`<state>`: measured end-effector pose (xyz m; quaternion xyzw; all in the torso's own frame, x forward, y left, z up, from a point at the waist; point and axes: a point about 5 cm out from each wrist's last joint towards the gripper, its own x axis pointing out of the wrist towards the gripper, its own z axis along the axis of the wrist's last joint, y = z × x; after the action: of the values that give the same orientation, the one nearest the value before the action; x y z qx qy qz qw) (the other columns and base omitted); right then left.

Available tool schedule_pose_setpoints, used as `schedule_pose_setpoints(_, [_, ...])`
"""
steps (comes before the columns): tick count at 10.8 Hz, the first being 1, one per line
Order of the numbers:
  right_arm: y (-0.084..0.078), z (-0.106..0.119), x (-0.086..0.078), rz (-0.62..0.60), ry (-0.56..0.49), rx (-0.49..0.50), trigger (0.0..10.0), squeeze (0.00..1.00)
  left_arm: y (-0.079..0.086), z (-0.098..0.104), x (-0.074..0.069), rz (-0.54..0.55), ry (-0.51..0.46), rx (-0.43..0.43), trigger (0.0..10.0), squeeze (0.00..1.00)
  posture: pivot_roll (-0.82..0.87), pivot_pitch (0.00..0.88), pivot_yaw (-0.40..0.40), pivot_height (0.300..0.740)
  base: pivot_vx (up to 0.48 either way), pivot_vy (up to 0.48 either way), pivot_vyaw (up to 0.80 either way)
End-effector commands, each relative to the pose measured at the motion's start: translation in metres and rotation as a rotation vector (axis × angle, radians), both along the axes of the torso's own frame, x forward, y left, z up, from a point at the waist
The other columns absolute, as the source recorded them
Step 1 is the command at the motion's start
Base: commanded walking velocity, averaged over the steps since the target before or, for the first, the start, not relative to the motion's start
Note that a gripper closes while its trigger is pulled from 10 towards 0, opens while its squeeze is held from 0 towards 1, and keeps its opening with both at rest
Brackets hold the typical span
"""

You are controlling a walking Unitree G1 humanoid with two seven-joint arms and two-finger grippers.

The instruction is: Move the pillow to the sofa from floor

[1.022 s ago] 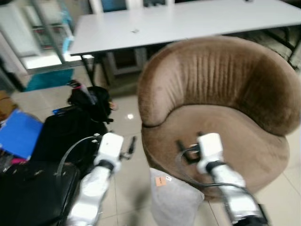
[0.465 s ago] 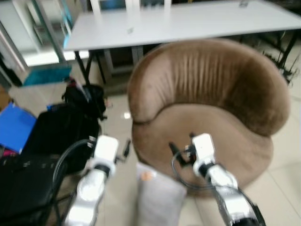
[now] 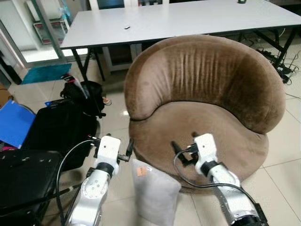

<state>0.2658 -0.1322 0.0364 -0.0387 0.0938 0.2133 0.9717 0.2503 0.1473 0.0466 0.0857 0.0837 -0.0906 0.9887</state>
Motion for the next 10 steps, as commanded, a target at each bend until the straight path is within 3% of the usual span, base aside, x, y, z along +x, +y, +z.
schedule_pose_setpoints(1, [-0.0005, 0.0013, 0.0024, 0.002, 0.001, -0.006, 10.0, 0.00, 0.0021, 0.0004, 0.0003, 0.012, -0.001, 0.000, 10.0, 0.00, -0.13, 0.000, 0.078, 0.740, 0.000, 0.000, 0.00])
schedule_pose_setpoints(10, [-0.0013, -0.0031, 0.0007, 0.022, 0.022, -0.033, 10.0, 0.00, 0.0025, -0.0002, -0.0003, 0.038, 0.014, -0.037, 10.0, 0.00, -0.13, 0.000, 0.073, 0.710, 0.000, 0.000, 0.00])
